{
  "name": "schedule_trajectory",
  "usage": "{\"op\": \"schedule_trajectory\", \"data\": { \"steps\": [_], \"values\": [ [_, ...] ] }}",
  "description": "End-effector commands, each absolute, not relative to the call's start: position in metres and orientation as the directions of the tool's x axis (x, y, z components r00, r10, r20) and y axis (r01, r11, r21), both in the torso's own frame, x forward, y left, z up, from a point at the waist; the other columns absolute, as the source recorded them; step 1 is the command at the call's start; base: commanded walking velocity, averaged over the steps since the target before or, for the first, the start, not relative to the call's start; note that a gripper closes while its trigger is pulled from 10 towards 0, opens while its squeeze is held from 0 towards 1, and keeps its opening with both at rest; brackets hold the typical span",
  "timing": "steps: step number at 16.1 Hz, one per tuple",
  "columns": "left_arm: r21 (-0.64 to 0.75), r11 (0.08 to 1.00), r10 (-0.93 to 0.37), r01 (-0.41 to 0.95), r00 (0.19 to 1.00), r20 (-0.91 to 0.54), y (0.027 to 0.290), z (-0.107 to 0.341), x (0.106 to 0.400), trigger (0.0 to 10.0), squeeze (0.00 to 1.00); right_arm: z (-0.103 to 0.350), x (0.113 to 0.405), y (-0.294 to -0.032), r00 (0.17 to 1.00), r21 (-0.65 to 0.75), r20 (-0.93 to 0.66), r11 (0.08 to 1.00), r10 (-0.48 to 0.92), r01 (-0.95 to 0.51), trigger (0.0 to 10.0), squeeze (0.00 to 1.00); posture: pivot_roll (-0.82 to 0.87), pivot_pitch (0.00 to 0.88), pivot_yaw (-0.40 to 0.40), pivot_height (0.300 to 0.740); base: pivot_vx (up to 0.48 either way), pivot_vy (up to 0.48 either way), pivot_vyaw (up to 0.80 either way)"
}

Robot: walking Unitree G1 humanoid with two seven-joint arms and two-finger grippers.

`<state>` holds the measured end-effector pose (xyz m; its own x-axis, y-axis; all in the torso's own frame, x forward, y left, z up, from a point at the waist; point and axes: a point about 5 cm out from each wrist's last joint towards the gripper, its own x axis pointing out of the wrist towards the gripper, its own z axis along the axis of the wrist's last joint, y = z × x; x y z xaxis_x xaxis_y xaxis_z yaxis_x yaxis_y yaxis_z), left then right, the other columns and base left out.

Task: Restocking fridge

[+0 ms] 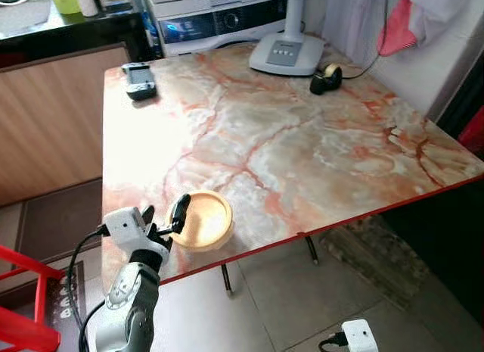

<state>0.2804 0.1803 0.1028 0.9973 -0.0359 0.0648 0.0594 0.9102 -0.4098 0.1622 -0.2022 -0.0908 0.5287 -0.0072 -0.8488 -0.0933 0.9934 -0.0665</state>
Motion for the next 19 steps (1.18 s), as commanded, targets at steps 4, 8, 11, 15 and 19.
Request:
{"op": "schedule_trajectory", "data": {
  "steps": [4, 8, 11, 15, 19],
  "values": [
    [-0.510, 0.848, -0.164, 0.145, 0.986, 0.007, 0.169, 0.088, 0.281, 10.0, 0.00, -0.092, 0.158, -0.207, 0.521, -0.082, -0.853, 0.992, -0.020, -0.095, 10.0, 0.00, -0.06, 0.105, 0.002, 0.740, 0.000, 0.000, 0.00],
    [-0.562, 0.814, -0.185, 0.144, 0.983, -0.015, 0.167, 0.080, 0.279, 10.0, 0.00, -0.091, 0.158, -0.210, 0.522, -0.089, -0.853, 0.991, -0.022, -0.103, 10.0, 0.00, -0.07, 0.105, -0.008, 0.740, 0.000, 0.000, 0.00],
    [-0.562, 0.812, -0.193, 0.158, 0.981, -0.002, 0.166, 0.083, 0.288, 10.0, 0.00, -0.090, 0.159, -0.211, 0.523, -0.095, -0.852, 0.990, -0.025, -0.108, 10.0, 0.00, -0.07, 0.103, -0.013, 0.740, 0.000, 0.000, 0.00],
    [-0.581, 0.788, -0.226, 0.203, 0.974, 0.035, 0.157, 0.091, 0.296, 0.0, 0.00, -0.090, 0.160, -0.213, 0.525, -0.099, -0.851, 0.989, -0.029, -0.107, 10.0, 0.00, -0.08, 0.100, -0.018, 0.740, 0.000, 0.000, 0.00],
    [-0.575, 0.782, -0.252, 0.240, 0.966, 0.059, 0.151, 0.096, 0.298, 0.0, 0.00, -0.090, 0.160, -0.213, 0.526, -0.100, -0.850, 0.989, -0.028, -0.108, 10.0, 0.00, -0.08, 0.099, -0.022, 0.740, 0.000, 0.000, 0.00]
  ]
}}
